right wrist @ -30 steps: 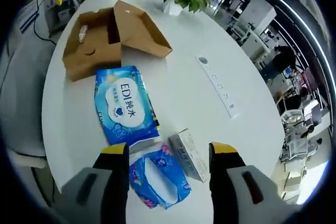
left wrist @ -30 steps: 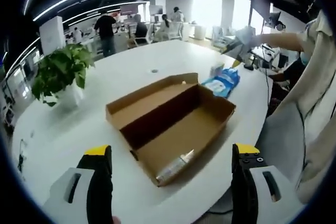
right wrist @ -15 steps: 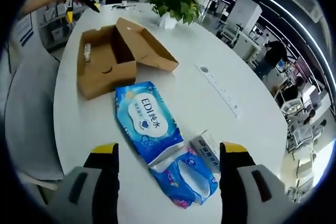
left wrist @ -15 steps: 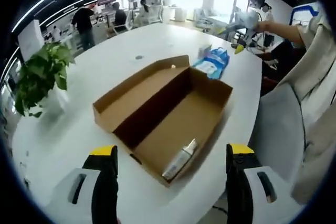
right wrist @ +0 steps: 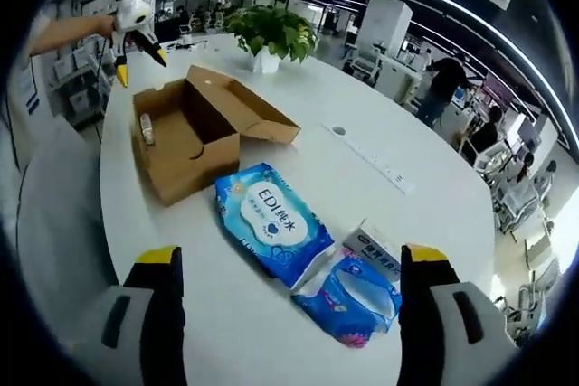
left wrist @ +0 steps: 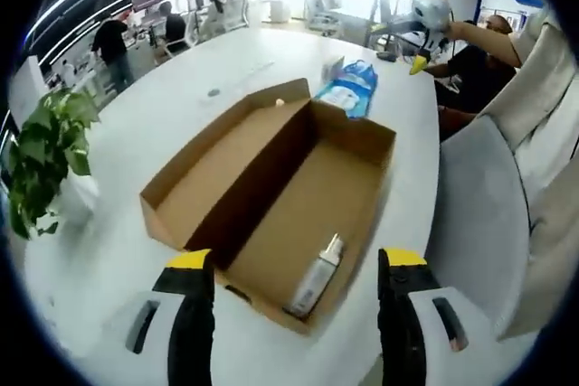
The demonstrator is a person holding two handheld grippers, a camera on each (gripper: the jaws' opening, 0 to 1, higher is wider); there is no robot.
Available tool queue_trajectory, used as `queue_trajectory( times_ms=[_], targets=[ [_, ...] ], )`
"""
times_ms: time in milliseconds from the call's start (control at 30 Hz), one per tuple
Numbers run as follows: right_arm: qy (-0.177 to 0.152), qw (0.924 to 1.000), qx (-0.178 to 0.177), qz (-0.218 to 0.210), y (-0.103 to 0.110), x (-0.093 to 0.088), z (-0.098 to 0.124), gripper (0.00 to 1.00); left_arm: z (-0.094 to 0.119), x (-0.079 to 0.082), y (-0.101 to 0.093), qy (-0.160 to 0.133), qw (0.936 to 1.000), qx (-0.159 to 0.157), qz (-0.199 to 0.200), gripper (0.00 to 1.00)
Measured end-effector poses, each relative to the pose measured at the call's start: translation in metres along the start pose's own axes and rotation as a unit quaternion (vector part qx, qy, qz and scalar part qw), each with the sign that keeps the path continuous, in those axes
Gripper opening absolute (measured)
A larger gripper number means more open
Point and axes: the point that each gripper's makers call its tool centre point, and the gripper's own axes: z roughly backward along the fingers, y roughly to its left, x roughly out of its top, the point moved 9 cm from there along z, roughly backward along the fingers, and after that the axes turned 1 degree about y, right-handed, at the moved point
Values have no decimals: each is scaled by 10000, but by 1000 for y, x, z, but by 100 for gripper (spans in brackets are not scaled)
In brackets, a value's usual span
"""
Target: Operate the shoe box by opening the lid, removing the specified soft item, and placing it in the target area until the item is outside and the box remains undamaged.
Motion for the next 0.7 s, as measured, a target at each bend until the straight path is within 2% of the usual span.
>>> queue_trajectory(
  times_ms=[100,333,700],
  targets=[
    [-74,9999,-23,-134,7,-1,5,96,-4,3,2,46,10000,-61,-49,73],
    [-74,9995,-4,-306,24,-4,11,96,-18,7,9,378,9985,-251,-311,69],
    [-227,9976,-98,-650,51,-14,12,96,-37,10,12,837,9930,-524,-649,67]
  ],
)
